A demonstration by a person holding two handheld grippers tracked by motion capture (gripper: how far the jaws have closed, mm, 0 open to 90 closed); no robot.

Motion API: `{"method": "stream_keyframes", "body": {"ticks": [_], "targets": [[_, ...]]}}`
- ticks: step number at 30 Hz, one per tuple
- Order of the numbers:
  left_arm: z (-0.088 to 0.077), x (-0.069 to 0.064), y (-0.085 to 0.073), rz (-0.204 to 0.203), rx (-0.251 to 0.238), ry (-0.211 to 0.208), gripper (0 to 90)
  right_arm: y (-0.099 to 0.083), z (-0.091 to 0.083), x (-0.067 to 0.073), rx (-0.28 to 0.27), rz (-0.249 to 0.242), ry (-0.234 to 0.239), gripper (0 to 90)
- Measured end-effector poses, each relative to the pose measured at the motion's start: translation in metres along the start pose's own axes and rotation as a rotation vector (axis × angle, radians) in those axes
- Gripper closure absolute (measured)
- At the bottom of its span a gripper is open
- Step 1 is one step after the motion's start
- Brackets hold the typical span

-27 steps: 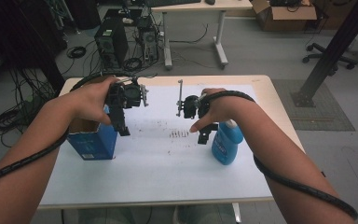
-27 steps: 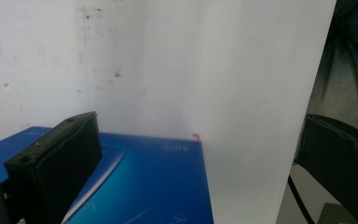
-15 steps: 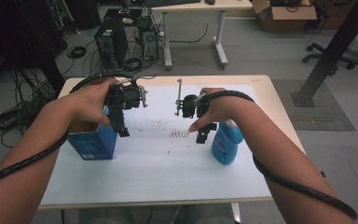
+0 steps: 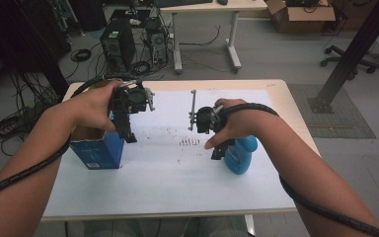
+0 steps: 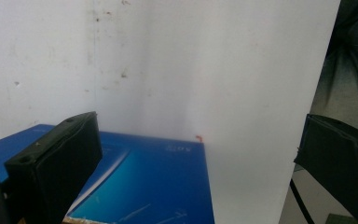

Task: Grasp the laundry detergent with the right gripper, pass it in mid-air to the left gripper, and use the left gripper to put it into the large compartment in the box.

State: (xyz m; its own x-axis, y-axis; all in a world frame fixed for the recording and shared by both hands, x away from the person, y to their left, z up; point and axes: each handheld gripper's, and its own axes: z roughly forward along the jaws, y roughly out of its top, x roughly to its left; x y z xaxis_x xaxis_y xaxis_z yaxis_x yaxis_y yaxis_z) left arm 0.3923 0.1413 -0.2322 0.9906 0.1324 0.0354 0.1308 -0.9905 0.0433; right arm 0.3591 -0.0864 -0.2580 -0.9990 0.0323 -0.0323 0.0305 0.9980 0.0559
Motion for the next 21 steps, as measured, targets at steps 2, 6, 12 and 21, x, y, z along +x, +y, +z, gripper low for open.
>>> {"method": "stream_keyframes", "body": {"ticks": [2, 6, 12, 21], "targets": [[0.001, -0.001, 0.001, 0.000, 0.002, -0.001, 0.2, -0.006, -0.005, 0.010, -0.020, -0.005, 0.005, 4.3], [0.005, -0.002, 0.003, 0.008, 0.002, -0.009, 0.2, -0.012, -0.008, 0.019, -0.030, -0.014, 0.006, 4.3], [0.009, -0.002, 0.005, 0.016, 0.004, -0.013, 0.2, -0.026, -0.009, 0.038, -0.031, -0.023, 0.007, 4.5], [0.010, -0.004, 0.005, 0.016, 0.019, -0.011, 0.2, -0.053, -0.012, 0.060, -0.084, -0.016, -0.016, 4.4]]}}
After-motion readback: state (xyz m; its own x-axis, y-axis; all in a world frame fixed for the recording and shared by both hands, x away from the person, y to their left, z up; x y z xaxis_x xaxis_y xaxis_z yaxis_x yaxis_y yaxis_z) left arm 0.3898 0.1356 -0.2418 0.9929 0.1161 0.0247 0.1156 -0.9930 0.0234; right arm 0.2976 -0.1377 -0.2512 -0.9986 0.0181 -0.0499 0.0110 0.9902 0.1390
